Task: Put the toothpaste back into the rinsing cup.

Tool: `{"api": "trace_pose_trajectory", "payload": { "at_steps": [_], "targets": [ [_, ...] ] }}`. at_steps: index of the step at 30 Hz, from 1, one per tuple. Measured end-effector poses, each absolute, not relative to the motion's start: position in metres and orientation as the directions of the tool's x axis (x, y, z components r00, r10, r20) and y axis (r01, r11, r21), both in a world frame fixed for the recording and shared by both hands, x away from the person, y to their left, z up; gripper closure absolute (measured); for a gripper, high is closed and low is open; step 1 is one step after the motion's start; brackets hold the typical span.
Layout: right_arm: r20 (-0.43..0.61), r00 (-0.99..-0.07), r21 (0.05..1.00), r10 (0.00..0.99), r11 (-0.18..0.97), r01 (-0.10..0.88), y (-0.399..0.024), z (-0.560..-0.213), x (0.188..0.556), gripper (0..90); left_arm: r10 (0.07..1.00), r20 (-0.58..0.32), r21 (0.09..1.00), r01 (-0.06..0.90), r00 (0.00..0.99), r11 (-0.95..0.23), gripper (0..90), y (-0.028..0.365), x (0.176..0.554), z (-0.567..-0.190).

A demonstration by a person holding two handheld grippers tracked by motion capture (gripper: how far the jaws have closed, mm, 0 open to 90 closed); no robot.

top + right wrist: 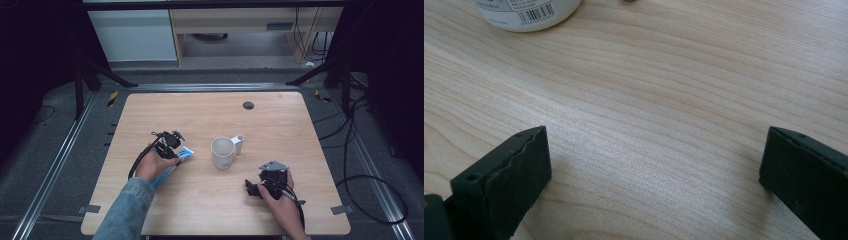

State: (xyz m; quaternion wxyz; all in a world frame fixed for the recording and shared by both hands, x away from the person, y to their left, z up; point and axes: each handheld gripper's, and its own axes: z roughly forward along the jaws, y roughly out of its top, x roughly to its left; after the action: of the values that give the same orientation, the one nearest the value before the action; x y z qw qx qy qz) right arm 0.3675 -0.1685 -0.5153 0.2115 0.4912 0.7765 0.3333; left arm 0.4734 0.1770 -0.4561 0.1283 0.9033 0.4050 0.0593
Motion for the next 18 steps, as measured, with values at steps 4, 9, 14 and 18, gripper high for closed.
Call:
{"api": "trace_pose_trajectory", "payload": {
  "at_steps": [4,9,14,18],
  "targets": [
    [0.000,-0.427,0.725,0.904,0.294,0.622,-0.168,-0.515,0.367,0.4,0.755,-0.002,0.306,0.719,0.656,-0.624,71.8,0.179,0.472,-0.457],
    [-0.001,-0.428,0.725,0.904,0.296,0.622,-0.168,-0.515,0.368,0.4,0.756,0.007,0.323,0.714,0.654,-0.621,72.1,0.181,0.468,-0.455],
    [0.000,-0.428,0.725,0.904,0.295,0.622,-0.168,-0.515,0.368,0.4,0.770,0.006,0.384,0.709,0.639,-0.591,72.2,0.181,0.459,-0.444],
    [0.000,-0.428,0.726,0.904,0.294,0.622,-0.168,-0.515,0.367,0.4,0.772,0.008,0.431,0.695,0.635,-0.576,72.2,0.177,0.448,-0.435]
  ]
}}
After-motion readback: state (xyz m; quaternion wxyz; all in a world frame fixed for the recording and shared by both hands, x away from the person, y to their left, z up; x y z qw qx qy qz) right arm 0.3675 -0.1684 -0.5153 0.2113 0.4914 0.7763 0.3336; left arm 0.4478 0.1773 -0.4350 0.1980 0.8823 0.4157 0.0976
